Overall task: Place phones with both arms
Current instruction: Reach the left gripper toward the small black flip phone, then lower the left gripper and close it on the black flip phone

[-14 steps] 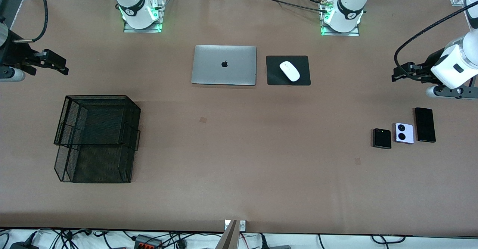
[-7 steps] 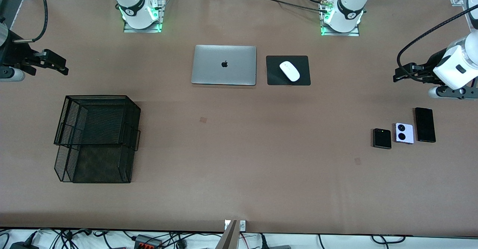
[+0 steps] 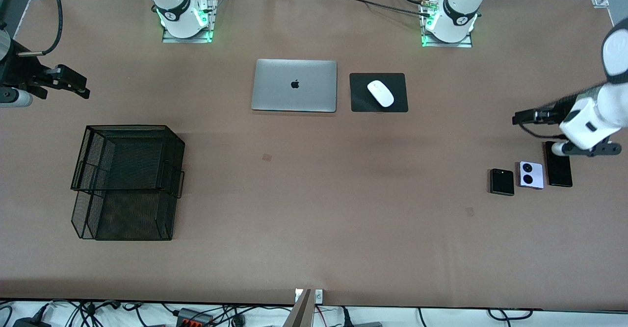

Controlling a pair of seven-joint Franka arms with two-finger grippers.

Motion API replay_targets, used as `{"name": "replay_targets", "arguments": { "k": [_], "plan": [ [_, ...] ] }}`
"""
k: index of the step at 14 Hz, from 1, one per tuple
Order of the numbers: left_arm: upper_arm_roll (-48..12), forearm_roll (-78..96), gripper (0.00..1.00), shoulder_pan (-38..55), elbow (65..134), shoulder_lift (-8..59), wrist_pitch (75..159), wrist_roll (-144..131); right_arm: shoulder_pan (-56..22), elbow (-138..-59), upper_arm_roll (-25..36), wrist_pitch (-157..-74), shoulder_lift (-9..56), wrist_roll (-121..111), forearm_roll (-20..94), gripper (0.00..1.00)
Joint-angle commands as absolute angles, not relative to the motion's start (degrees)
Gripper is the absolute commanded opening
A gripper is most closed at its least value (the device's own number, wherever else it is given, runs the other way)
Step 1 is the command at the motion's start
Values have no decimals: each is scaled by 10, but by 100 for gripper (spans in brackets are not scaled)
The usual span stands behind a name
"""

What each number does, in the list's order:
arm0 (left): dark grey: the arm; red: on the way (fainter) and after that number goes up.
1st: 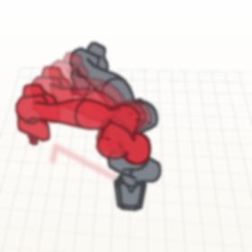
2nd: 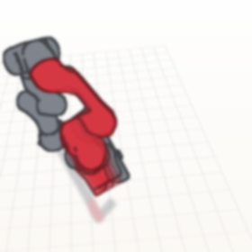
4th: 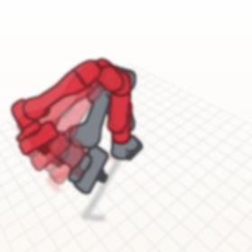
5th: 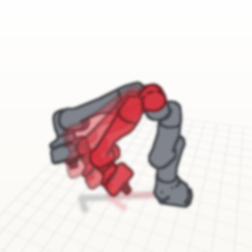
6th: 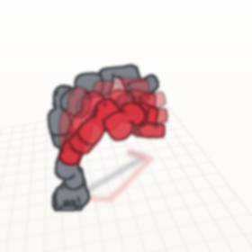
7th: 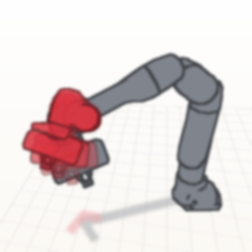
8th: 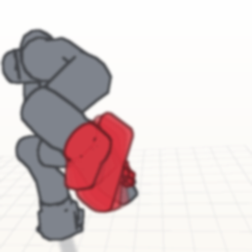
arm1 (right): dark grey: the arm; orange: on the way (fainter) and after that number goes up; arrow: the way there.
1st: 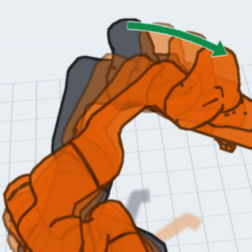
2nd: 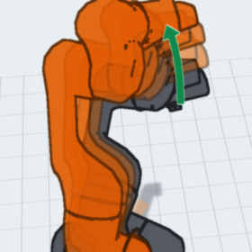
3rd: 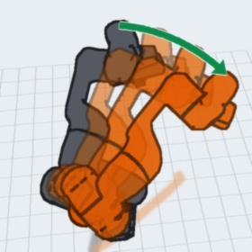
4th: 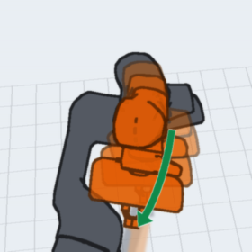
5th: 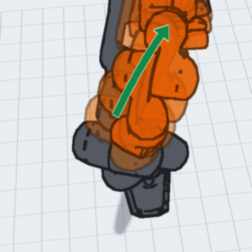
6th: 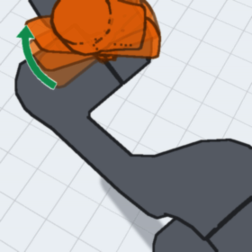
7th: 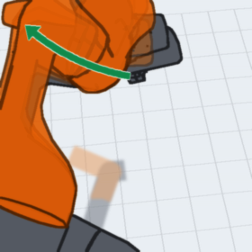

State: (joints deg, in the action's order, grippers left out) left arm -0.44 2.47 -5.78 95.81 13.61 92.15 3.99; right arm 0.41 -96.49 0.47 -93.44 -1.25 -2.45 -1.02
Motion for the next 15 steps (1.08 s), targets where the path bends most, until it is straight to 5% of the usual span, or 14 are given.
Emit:
{"name": "replay_targets", "arguments": {
  "k": [1,5,15],
  "plan": [
    [-9,24,100,-69,939,207,990,82,4,-959,4,-933,-12,-21,-12,100],
    [-5,25,100,-109,931,298,1079,139,4,-957,4,-933,-10,-20,-12,100],
    [-5,33,100,-112,930,375,1164,194,5,-947,7,-938,5,-21,-18,100]
  ]
}}
